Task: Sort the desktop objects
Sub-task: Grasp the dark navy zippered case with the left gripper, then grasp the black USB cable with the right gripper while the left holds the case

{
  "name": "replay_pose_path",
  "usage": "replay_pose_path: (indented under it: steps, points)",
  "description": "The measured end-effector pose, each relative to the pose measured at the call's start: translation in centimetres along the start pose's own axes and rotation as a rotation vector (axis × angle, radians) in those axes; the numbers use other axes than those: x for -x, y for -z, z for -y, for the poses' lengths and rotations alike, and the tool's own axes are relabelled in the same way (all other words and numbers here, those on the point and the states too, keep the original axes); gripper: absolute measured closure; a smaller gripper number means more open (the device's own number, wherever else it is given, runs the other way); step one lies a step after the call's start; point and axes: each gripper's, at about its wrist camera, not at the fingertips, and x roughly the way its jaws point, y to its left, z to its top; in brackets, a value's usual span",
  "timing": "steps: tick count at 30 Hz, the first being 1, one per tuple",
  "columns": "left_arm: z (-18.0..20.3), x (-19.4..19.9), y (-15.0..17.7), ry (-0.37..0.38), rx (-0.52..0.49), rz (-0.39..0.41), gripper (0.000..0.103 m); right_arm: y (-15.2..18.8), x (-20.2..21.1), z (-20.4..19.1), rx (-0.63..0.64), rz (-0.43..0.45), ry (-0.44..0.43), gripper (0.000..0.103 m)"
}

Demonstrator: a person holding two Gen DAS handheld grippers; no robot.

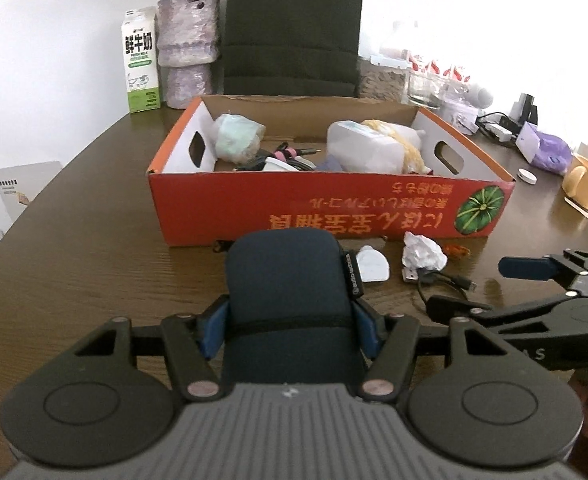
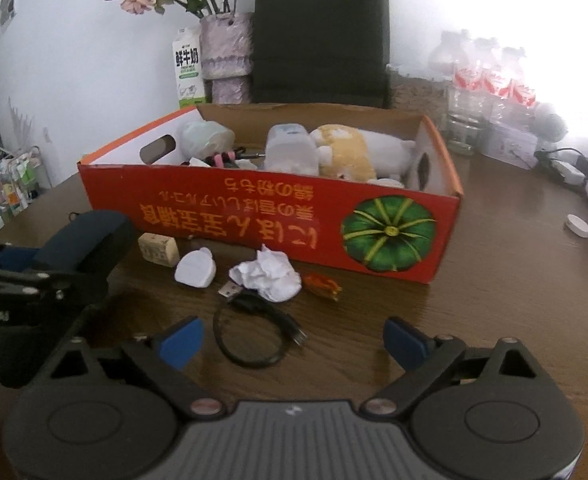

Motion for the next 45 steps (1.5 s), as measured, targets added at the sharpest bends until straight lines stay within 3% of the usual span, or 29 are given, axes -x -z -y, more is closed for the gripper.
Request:
replay_pose_path:
  steps: [9, 12, 17, 45]
  points:
    - [-0.9, -0.7, 0.1, 0.007, 0.016, -0.006, 0.039, -0.4, -1.1, -1.2, 0.024, -0.009, -0.002, 0.020]
    - [-1.1, -0.7, 0.2, 0.009, 0.020, -0.007, 0.039, -0.3, -0.9, -1.4, 0.032, -0.002, -0.007, 0.030]
    - [-1.2, -0.6, 0.3, 0.017, 0.021, -0.005, 0.039, -0.3, -0.3, -1.7, 0.048, 0.005, -0.023, 0.061]
    - [-2.3, 1.1, 0.7, 0.036, 0.039, 0.041, 0.040, 0.4, 2.2, -2.4, 0.053, 0.024, -0.033, 0.074]
